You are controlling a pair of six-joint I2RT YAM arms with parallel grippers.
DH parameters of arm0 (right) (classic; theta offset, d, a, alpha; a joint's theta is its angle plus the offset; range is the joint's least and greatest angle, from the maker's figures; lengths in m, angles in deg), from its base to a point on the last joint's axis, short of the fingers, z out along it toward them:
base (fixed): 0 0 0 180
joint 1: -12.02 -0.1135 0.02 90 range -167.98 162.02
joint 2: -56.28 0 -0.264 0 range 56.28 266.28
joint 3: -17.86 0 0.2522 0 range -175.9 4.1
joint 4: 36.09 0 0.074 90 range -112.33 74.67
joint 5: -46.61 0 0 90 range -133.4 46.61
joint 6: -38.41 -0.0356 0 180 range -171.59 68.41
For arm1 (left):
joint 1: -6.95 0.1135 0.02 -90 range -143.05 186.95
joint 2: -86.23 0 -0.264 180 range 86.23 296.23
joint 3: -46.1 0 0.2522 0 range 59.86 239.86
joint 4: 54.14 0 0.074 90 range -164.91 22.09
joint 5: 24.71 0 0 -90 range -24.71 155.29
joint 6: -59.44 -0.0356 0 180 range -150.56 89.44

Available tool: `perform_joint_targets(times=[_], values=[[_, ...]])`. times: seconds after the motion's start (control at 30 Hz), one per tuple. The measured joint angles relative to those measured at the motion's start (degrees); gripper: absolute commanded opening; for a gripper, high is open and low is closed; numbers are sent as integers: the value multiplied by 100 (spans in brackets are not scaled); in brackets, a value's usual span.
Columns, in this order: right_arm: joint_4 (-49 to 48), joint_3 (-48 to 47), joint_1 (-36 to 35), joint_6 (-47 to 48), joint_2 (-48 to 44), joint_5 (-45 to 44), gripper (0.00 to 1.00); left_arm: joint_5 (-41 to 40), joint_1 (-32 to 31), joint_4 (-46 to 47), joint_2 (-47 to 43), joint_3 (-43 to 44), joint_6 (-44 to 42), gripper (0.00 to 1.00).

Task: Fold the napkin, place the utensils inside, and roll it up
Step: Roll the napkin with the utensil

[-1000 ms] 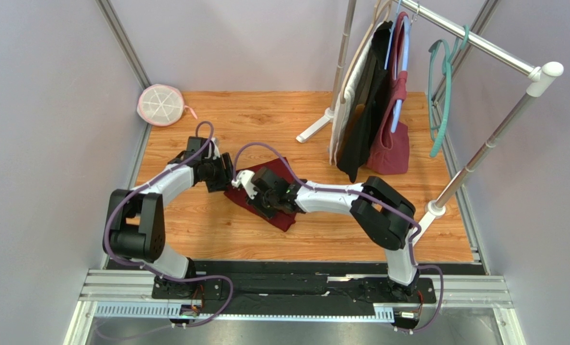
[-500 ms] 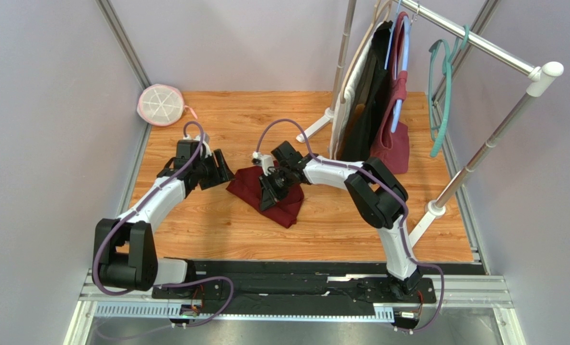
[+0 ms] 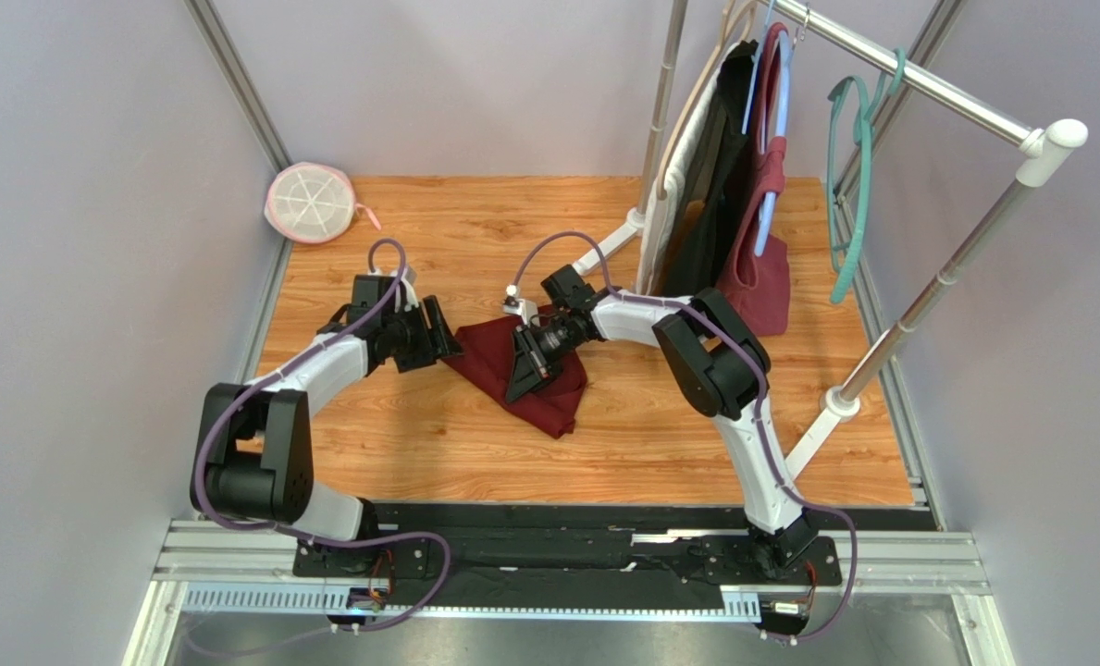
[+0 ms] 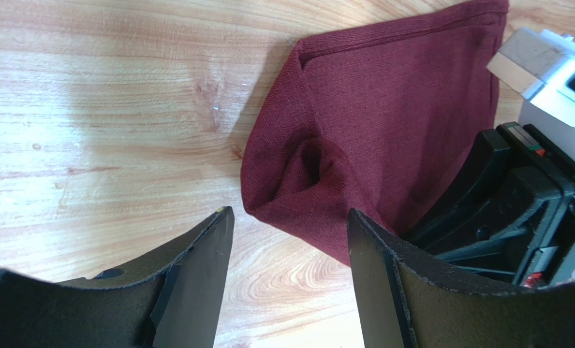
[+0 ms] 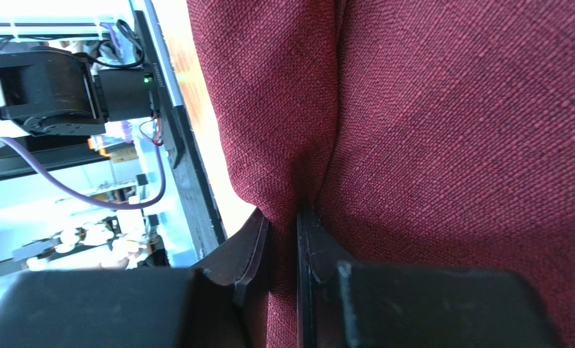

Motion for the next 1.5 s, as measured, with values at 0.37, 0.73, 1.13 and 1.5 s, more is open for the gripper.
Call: perform_joint_targets(times=[0.37, 0.73, 1.13, 1.5], values=[[177, -186, 37, -98, 166, 190, 2, 157, 0, 289, 420, 0, 177, 55], [238, -229, 42, -116, 199, 186, 44, 356, -15, 361, 662, 109, 446, 0], [966, 81, -251, 284, -1137, -1978, 63, 339, -17, -365, 1012, 686, 337, 0], [11, 1554, -2236, 1213, -2562, -5814, 65, 365, -17, -702, 1226, 994, 216, 0]])
